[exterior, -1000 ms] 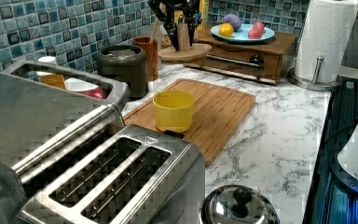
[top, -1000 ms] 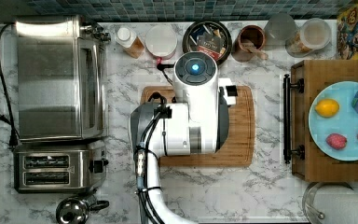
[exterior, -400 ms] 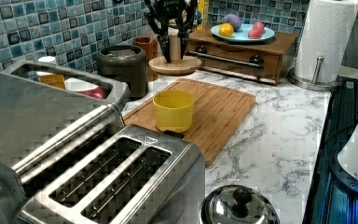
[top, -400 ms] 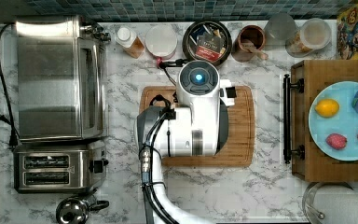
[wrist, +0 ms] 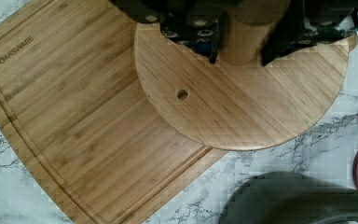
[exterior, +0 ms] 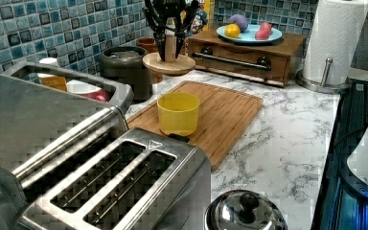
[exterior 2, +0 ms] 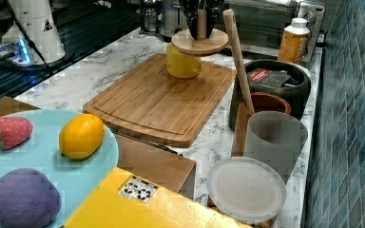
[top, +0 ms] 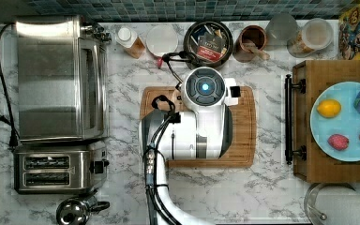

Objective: Put the lid on the tea container.

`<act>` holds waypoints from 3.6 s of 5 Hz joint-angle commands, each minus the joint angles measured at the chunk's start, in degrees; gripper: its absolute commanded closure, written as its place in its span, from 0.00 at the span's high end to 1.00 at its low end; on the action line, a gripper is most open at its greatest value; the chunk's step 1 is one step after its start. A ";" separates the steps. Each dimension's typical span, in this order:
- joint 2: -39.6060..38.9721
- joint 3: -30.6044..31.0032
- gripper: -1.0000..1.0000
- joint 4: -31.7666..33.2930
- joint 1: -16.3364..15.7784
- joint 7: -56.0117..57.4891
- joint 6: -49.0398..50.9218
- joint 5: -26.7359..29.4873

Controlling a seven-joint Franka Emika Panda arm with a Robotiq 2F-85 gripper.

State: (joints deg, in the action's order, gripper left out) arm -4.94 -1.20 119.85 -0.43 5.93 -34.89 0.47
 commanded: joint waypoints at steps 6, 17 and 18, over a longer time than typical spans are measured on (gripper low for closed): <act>-5.30 -1.05 0.00 -38.77 0.62 -1.22 9.86 -3.25; -23.90 -2.73 0.00 -52.07 -1.25 -2.86 9.32 -6.72; -24.54 -3.33 0.00 -50.91 -1.77 -2.55 9.53 -7.24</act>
State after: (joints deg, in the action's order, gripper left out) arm -37.15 -4.71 70.28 -0.90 5.91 -22.54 -6.22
